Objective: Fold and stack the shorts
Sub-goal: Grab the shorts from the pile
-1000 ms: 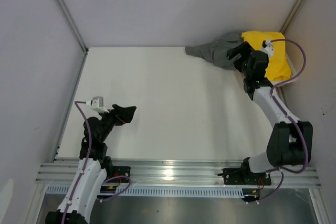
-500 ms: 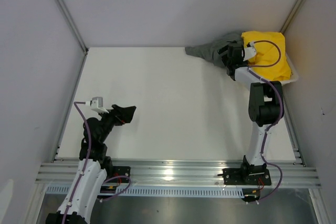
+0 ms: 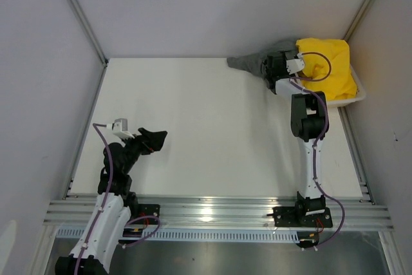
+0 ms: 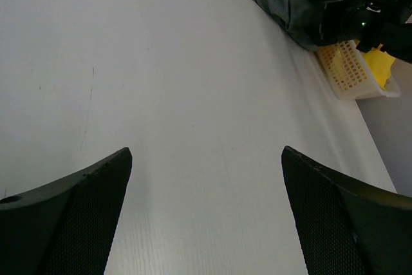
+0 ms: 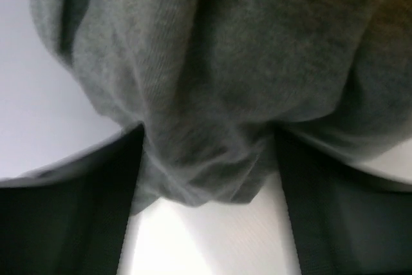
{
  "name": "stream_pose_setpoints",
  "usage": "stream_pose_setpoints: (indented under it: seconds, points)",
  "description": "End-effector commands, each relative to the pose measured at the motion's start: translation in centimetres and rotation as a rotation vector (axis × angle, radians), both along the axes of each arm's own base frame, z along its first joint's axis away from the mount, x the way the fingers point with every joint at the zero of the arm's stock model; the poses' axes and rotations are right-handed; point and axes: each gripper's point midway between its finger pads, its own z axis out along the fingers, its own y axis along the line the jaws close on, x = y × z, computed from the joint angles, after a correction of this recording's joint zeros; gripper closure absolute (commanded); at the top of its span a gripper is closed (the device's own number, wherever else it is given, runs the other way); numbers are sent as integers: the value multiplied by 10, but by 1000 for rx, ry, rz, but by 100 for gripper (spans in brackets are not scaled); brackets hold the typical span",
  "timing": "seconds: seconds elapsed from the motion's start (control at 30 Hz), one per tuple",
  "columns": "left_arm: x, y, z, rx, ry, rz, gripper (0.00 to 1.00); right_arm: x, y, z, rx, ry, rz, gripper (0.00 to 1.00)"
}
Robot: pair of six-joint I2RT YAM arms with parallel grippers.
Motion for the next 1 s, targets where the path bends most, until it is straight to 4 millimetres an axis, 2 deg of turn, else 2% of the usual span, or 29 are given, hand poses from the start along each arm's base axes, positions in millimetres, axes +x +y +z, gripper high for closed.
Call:
stream_pose_setpoints:
  seconds: [0.0, 0.13, 0.2, 0.27, 0.3, 0.37, 0.4, 0.5, 0.53, 0.6, 0.63, 0.7, 0.73, 0.83, 0.87, 0.93, 0.97]
  points:
    - [3, 3, 6, 7, -23, 12, 1, 21, -10, 31, -11, -135, -67, 37]
    - [3, 3, 6, 8, -23, 13, 1, 23, -1, 60, -48, -183, -24, 81]
    - [3, 3, 7, 8, -28, 10, 1, 23, 7, 86, -69, -215, 11, 100]
    - [3, 2, 8, 6, -29, 9, 1, 21, 12, 104, -73, -235, 38, 100]
    - [3, 2, 8, 5, -28, 7, 1, 17, 14, 128, -73, -269, 52, 100]
    - [2, 2, 9, 1, -32, 6, 1, 12, 19, 155, -92, -302, 93, 100]
    - [2, 1, 10, 2, -36, 2, 1, 6, 20, 186, -98, -347, 107, 100]
    - [1, 1, 12, -1, -41, 3, 1, -6, 31, 238, -134, -423, 199, 100]
    - [1, 1, 12, -1, -42, 2, 1, -17, 33, 276, -135, -483, 217, 100]
    - [1, 1, 14, -4, -47, 5, 1, -31, 44, 311, -134, -531, 286, 100]
    - [1, 1, 17, -4, -55, 4, 1, -48, 48, 348, -133, -593, 308, 100]
    - [0, 0, 17, -5, -58, -1, 1, -68, 59, 380, -149, -639, 361, 100]
    - [-1, 1, 17, -5, -61, 2, 1, -91, 70, 412, -153, -693, 401, 100]
    - [-1, 1, 19, -4, -64, 4, 1, -128, 84, 452, -170, -760, 465, 100]
    - [-1, 1, 19, -4, -66, 4, 1, -152, 89, 472, -164, -791, 490, 100]
    - [-1, 1, 20, -5, -67, 2, 1, -176, 99, 484, -135, -798, 541, 100]
    - [-1, 1, 20, -5, -64, 2, 1, -201, 104, 496, -119, -825, 566, 100]
